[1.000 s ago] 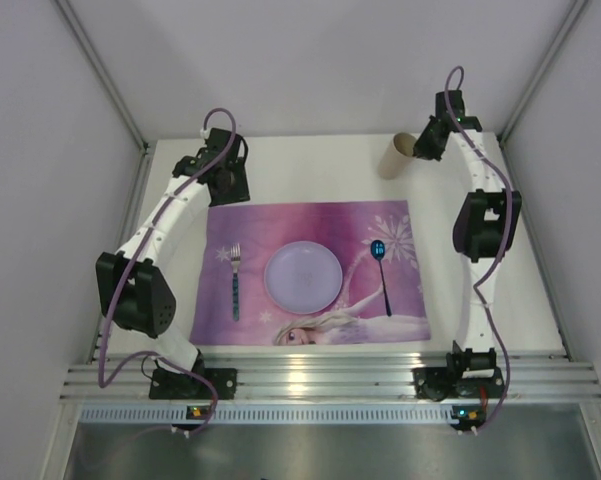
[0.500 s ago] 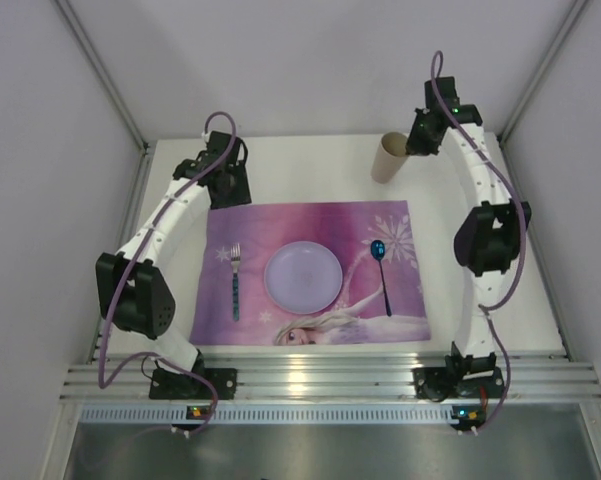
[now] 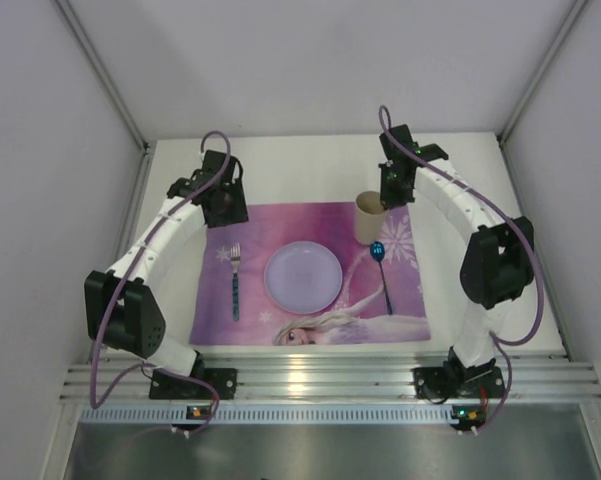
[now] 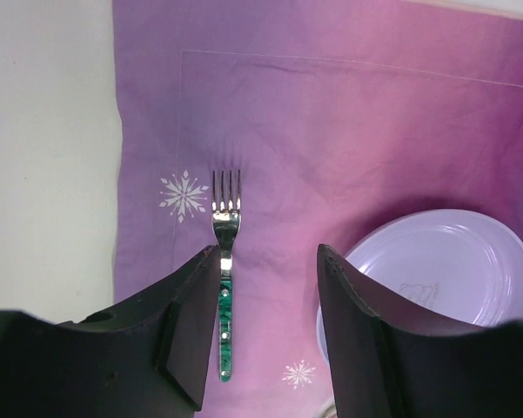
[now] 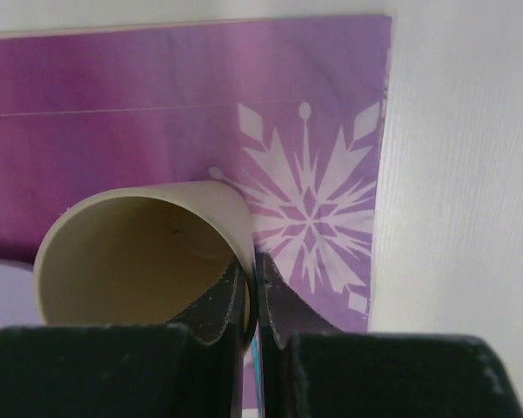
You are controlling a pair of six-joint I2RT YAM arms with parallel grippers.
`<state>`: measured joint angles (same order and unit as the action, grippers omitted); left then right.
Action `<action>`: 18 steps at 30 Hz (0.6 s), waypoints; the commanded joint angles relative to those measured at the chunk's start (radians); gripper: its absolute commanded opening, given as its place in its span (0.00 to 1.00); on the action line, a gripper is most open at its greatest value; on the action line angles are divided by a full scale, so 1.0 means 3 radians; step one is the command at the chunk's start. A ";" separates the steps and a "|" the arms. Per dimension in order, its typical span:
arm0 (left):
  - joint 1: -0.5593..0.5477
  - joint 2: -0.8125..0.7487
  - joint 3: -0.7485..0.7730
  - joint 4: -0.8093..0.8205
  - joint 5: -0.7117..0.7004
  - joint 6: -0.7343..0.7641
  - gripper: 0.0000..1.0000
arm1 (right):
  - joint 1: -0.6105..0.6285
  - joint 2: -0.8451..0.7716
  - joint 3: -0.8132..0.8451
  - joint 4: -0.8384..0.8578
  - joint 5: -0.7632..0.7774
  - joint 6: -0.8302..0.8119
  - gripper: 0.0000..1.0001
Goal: Set the dinner table for one person
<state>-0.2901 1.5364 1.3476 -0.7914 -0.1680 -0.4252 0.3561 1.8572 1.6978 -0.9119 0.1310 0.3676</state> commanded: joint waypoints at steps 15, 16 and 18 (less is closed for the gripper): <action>0.0011 -0.0468 -0.0171 0.0040 -0.0064 0.0011 0.54 | 0.0142 -0.0249 -0.0239 0.0754 0.0770 0.0115 0.00; 0.0011 -0.0468 -0.0171 0.0040 -0.0064 0.0011 0.54 | 0.0147 -0.0214 -0.0224 0.0734 0.0775 0.0109 0.00; 0.0011 -0.0458 -0.0161 0.0051 -0.0064 0.0011 0.54 | 0.0148 -0.0178 -0.0229 0.0713 0.0770 0.0104 0.00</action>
<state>-0.2897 1.4288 1.3014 -0.7918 -0.1738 -0.4244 0.3870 1.8507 1.6272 -0.7460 0.3252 0.3950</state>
